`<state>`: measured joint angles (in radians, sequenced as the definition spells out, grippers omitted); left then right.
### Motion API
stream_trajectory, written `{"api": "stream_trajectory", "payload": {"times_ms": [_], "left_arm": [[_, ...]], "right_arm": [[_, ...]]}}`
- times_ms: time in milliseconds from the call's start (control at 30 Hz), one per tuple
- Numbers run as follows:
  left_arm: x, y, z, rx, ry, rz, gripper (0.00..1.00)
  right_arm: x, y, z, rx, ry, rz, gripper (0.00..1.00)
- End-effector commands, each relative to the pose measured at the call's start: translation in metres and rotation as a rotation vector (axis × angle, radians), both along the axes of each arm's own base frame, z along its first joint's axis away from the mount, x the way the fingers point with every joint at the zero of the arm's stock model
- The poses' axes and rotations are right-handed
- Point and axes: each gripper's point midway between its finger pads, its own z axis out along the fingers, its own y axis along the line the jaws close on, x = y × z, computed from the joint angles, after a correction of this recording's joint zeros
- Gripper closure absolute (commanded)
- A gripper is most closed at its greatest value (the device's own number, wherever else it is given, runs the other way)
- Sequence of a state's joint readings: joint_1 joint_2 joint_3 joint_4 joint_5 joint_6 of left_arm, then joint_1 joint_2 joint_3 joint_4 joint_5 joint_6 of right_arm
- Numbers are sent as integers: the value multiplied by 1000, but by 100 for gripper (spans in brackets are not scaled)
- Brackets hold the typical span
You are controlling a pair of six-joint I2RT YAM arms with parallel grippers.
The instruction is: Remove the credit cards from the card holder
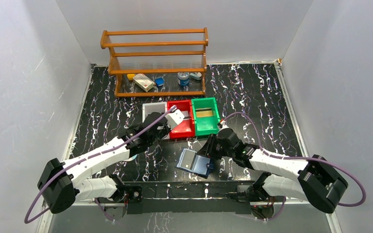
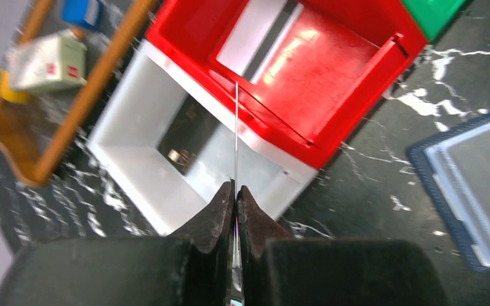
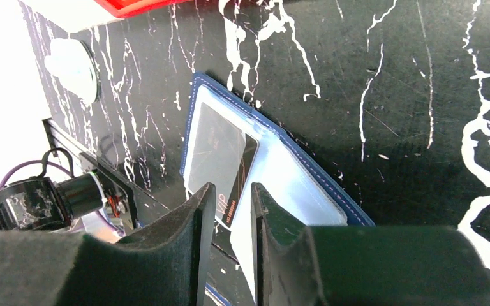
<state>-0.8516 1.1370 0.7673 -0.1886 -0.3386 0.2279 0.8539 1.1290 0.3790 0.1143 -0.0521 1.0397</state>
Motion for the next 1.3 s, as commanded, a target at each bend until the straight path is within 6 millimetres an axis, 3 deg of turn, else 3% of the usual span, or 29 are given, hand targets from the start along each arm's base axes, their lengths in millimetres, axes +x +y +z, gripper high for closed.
{"api": "stream_trajectory", "payload": {"times_ms": [0,267,467,800,967,1267], "left_arm": [[26,4,28,218,-225,-241,100],[63,35,3,450,-149,-269,100],[78,30,-4,457,-135,-311,100],[97,39,-36,450,-94,-256,100],[110,49,-42,478,-103,-232,100],[115,46,-65,413,-31,-243,100]], "right_arm": [[6,6,16,47,-60,3,64],[7,8,17,43,-61,11,64],[8,10,16,37,-56,17,64],[11,15,16,19,-55,33,64],[10,16,14,14,-45,44,64],[10,16,15,17,-47,50,64]]}}
